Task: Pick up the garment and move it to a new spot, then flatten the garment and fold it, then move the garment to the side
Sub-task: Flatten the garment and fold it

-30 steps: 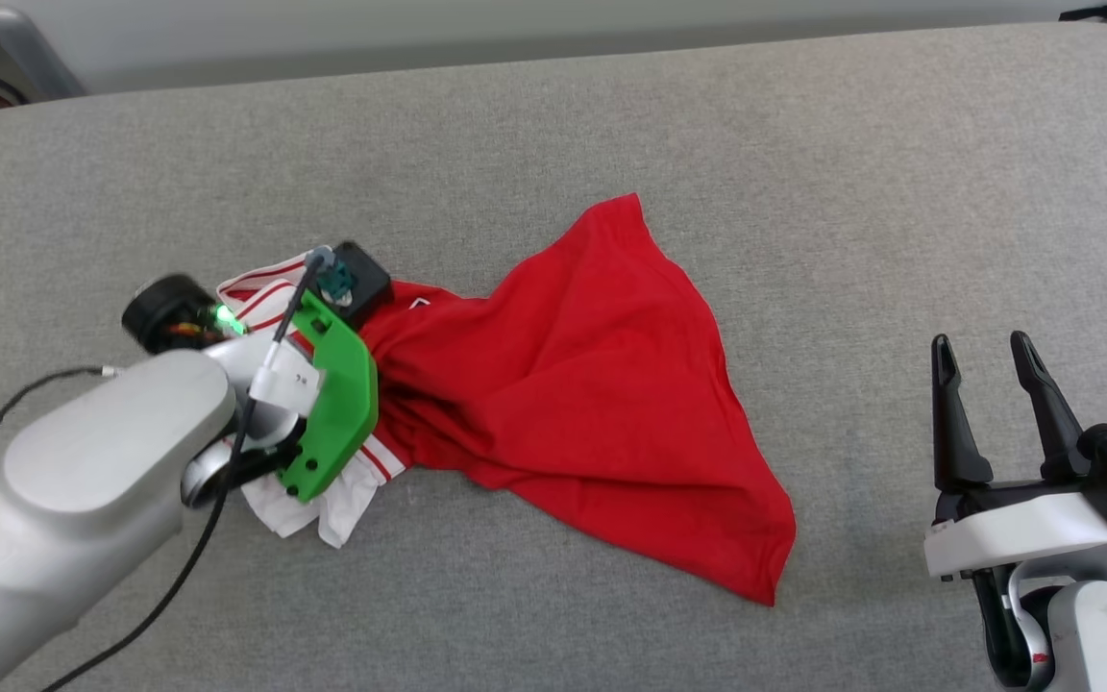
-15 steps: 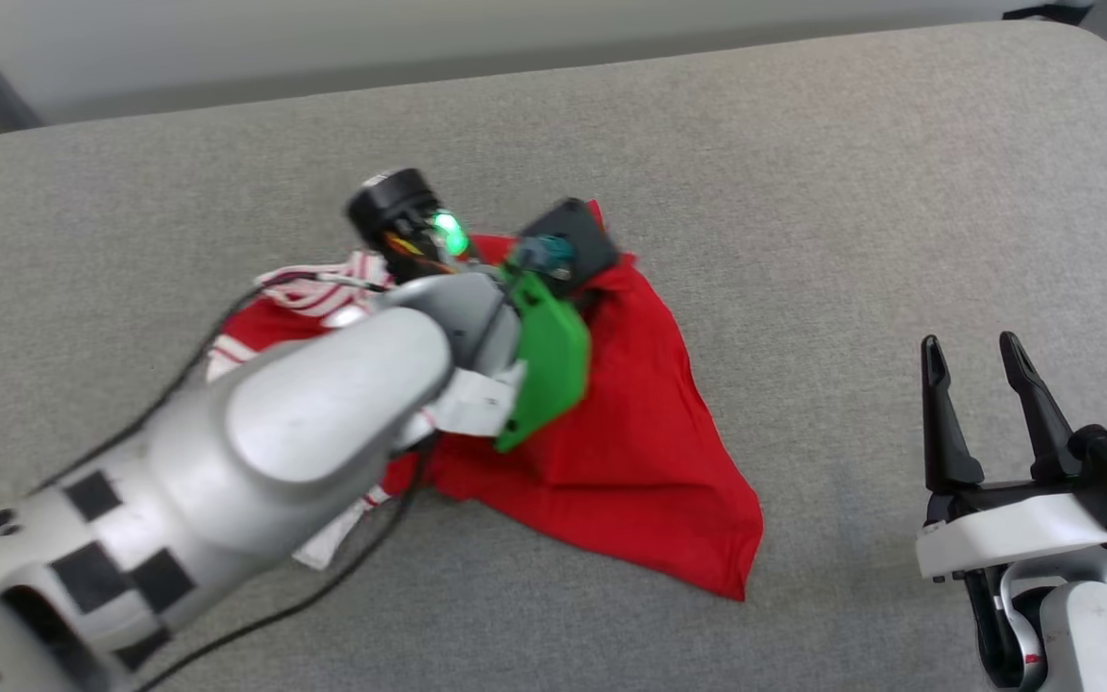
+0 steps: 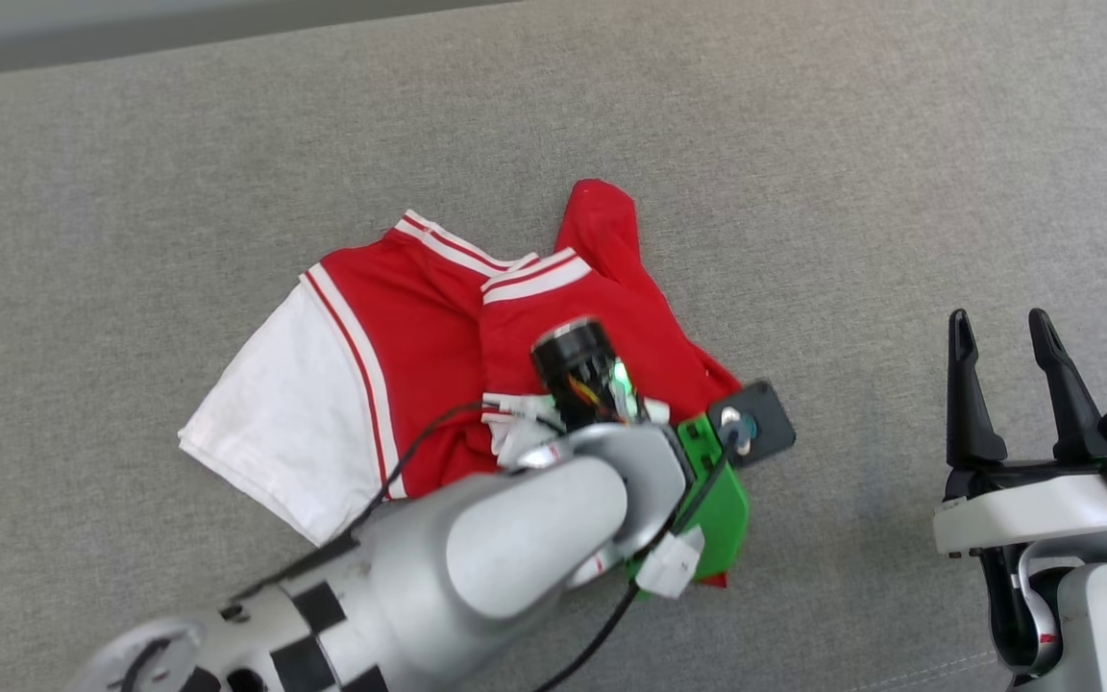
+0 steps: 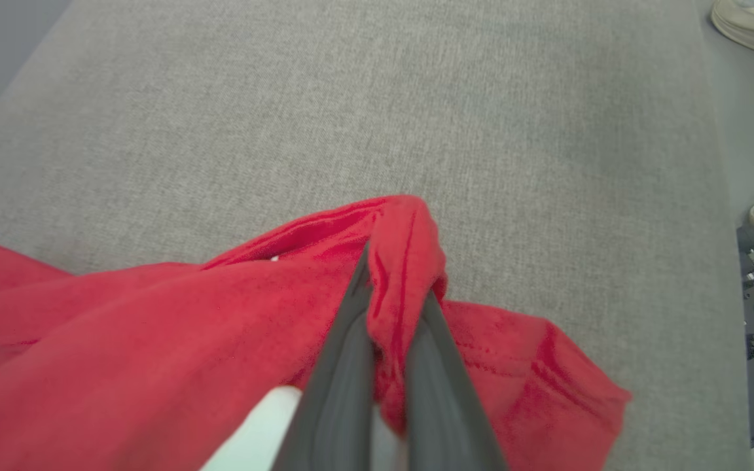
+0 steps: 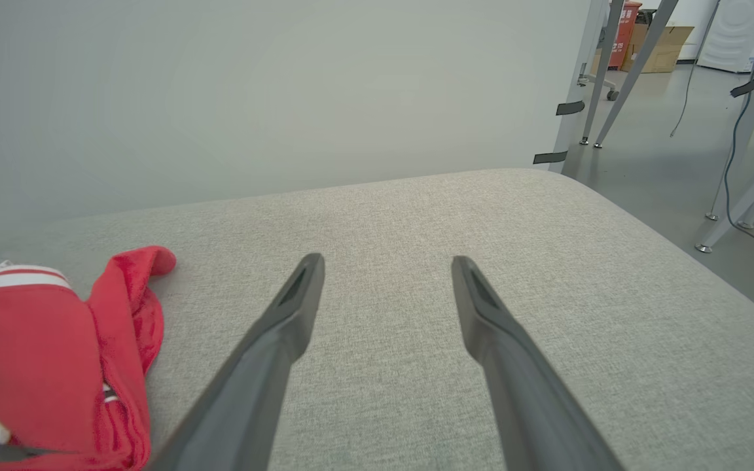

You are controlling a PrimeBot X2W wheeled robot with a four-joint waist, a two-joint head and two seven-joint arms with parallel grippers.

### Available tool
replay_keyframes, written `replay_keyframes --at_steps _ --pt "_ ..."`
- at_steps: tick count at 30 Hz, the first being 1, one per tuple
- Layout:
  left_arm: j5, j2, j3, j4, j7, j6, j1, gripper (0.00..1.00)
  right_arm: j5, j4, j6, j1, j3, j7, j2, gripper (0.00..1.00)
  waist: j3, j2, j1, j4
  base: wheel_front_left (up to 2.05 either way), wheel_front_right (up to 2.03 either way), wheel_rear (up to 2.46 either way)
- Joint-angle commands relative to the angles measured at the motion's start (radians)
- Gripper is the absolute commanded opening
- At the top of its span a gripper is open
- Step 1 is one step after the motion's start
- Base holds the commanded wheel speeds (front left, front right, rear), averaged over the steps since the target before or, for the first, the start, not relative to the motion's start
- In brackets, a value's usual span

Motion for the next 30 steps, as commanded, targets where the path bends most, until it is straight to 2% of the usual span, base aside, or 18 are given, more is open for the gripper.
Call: replay_keyframes --at_steps 1,7,8,9,10,14,16,19,23,30 --pt "0.022 -0.002 0.002 0.003 0.021 -0.002 0.042 0.00 0.005 -0.005 -0.001 -0.022 -0.002 -0.005 0.002 1.00 0.013 -0.0001 0.0000 -0.010 0.00 0.00 0.00" --pt "0.052 -0.002 0.002 -0.007 0.073 -0.002 0.125 0.00 -0.004 -0.004 -0.001 -0.031 -0.006 -0.005 0.002 1.00 0.016 -0.0001 0.0000 0.000 0.00 0.00 0.00" --pt "0.045 -0.002 0.002 -0.007 0.065 -0.002 0.123 0.46 -0.005 -0.003 -0.001 -0.031 -0.006 -0.005 0.002 1.00 0.012 -0.0001 0.0000 0.004 0.00 0.00 0.00" --pt "0.048 -0.003 0.002 -0.009 0.044 -0.002 0.113 1.00 -0.007 -0.002 -0.001 -0.031 -0.007 -0.005 0.002 1.00 0.008 -0.0001 0.0000 0.010 0.00 0.00 0.00" --pt "0.034 -0.011 0.002 -0.005 -0.070 -0.002 0.065 1.00 -0.011 0.001 -0.001 -0.027 -0.012 -0.005 0.003 1.00 -0.015 -0.0001 0.0000 0.029 0.00 0.00 0.00" --pt "0.005 -0.020 0.011 0.026 -0.248 -0.002 -0.004 1.00 -0.020 0.000 -0.001 -0.010 -0.024 -0.005 0.000 1.00 -0.059 -0.0001 0.0000 0.059 0.00 0.00 0.00" --pt "0.002 -0.023 0.035 0.040 -0.317 0.000 -0.015 1.00 -0.023 -0.001 -0.001 0.002 -0.029 -0.005 -0.004 1.00 -0.085 -0.0001 0.0000 0.073 0.00 0.00 0.00" --pt "0.012 -0.020 0.055 0.046 -0.387 0.029 -0.014 1.00 -0.025 0.000 -0.001 0.021 -0.035 -0.005 -0.014 1.00 -0.121 -0.0001 0.0000 0.095 0.00 0.00 0.00" --pt "0.007 0.009 0.105 0.021 -0.445 0.095 0.015 1.00 -0.030 -0.010 -0.001 0.041 -0.027 -0.005 -0.028 1.00 -0.163 -0.0001 0.0000 0.123 0.00 0.00 0.00" --pt "0.015 0.126 0.260 -0.101 -0.479 0.260 0.119 1.00 -0.045 -0.048 -0.001 0.040 0.015 -0.005 -0.078 1.00 -0.210 -0.0001 0.0000 0.163 0.00 0.00 0.00"
